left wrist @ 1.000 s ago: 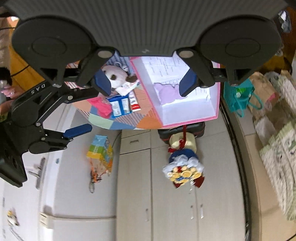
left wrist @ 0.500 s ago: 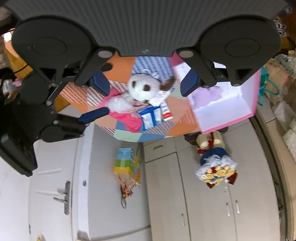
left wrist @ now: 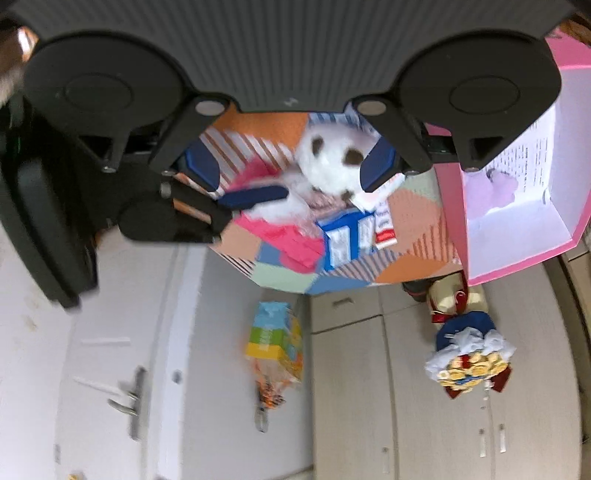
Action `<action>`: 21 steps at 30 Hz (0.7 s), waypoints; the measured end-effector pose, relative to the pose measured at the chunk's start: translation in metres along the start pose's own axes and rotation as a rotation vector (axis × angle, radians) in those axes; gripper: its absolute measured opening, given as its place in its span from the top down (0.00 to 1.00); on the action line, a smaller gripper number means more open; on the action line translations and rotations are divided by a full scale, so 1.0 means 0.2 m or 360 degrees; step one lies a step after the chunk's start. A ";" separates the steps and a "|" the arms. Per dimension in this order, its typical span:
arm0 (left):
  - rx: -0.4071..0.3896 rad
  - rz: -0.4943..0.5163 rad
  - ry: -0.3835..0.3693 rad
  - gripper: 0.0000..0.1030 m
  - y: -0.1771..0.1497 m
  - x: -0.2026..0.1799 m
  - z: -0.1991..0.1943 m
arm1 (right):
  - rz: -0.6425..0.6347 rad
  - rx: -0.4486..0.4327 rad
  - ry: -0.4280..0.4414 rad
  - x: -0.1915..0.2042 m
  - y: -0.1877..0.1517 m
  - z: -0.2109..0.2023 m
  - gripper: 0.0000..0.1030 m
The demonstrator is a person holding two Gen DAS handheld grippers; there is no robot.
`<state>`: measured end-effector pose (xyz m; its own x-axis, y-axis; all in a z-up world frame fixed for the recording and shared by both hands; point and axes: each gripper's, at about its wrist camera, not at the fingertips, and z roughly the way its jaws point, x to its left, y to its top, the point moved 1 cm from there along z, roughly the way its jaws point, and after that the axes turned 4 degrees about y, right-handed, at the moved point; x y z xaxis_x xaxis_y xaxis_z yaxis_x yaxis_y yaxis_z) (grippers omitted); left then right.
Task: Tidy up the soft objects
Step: 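Move the left tool to the white plush dog and grasp it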
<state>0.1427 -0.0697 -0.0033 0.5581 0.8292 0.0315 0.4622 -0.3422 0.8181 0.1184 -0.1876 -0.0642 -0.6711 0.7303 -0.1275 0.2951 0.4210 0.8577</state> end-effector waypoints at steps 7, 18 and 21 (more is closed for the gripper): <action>0.0112 -0.0103 0.0067 0.23 -0.04 0.06 0.25 | -0.0037 0.0027 -0.0021 -0.07 -0.03 0.13 0.16; 0.0110 -0.0209 0.0230 0.26 -0.12 0.09 0.33 | -0.0089 0.0111 -0.0010 -0.11 -0.05 0.26 0.16; 0.0117 -0.0243 0.0195 0.26 -0.14 0.09 0.32 | -0.0153 0.0137 -0.0031 -0.11 -0.06 0.27 0.16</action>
<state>0.1842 -0.0745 -0.0624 0.3919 0.9198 -0.0163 0.5867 -0.2363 0.7746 0.1663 -0.1802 -0.0990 -0.6861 0.6942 -0.2175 0.2879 0.5336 0.7952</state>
